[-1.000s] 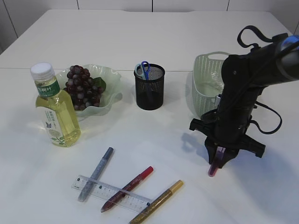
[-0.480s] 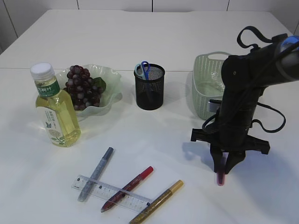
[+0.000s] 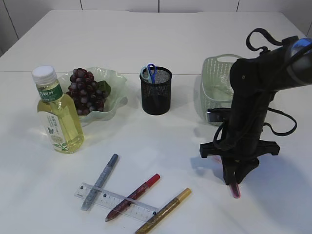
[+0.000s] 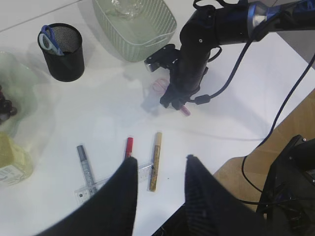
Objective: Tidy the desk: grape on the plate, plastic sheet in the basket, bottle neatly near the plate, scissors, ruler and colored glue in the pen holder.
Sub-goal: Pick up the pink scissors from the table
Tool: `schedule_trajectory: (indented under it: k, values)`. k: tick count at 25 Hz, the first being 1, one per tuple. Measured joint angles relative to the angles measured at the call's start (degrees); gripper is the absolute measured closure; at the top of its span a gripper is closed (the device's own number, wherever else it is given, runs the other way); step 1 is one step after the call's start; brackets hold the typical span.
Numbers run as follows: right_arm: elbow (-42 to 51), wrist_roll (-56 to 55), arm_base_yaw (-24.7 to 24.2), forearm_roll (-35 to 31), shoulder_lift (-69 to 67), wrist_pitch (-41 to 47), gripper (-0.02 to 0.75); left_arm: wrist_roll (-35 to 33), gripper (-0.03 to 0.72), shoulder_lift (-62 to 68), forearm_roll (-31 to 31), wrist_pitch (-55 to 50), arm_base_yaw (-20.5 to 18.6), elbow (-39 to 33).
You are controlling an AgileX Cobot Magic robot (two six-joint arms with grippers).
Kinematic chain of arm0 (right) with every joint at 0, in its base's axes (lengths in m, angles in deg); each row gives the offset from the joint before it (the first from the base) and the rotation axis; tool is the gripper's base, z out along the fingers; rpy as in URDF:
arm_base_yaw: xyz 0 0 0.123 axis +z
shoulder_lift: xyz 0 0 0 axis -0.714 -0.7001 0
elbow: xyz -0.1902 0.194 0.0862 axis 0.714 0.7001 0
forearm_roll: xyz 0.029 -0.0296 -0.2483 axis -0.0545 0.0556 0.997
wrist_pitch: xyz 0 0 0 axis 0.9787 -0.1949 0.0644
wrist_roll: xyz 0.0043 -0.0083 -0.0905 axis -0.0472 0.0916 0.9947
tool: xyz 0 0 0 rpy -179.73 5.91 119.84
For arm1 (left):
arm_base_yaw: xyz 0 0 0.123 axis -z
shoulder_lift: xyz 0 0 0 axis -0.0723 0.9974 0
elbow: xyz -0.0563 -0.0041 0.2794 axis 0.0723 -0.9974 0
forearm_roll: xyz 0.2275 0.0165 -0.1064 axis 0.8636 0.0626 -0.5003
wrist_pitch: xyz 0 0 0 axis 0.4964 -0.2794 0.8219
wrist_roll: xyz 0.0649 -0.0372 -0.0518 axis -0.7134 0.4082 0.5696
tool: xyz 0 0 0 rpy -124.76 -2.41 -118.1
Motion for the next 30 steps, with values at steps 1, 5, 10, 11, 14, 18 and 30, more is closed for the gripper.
schedule_trajectory:
  k: [1, 5, 10, 11, 14, 18, 30]
  values:
    - [0.0, 0.7, 0.0, 0.0, 0.0, 0.0, 0.551, 0.0, 0.445, 0.0, 0.0, 0.0, 0.0, 0.0]
    - [0.0, 2.0, 0.0, 0.0, 0.0, 0.0, 0.551, 0.0, 0.445, 0.0, 0.0, 0.0, 0.0, 0.0]
    - [0.0, 5.8, 0.0, 0.0, 0.0, 0.2, 0.551, 0.0, 0.445, 0.0, 0.0, 0.0, 0.0, 0.0]
    - [0.0, 6.4, 0.0, 0.1, 0.0, 0.2, 0.551, 0.0, 0.445, 0.0, 0.0, 0.0, 0.0, 0.0]
    - [0.0, 8.1, 0.0, 0.1, 0.0, 0.2, 0.551, 0.0, 0.445, 0.0, 0.0, 0.0, 0.0, 0.0]
    - [0.0, 9.5, 0.1, 0.1, 0.0, 0.3, 0.551, 0.0, 0.445, 0.0, 0.0, 0.0, 0.0, 0.0]
    - [0.0, 11.1, 2.1, 1.0, 2.8, -2.4, 0.551, 0.0, 0.445, 0.0, 0.0, 0.0, 0.0, 0.0]
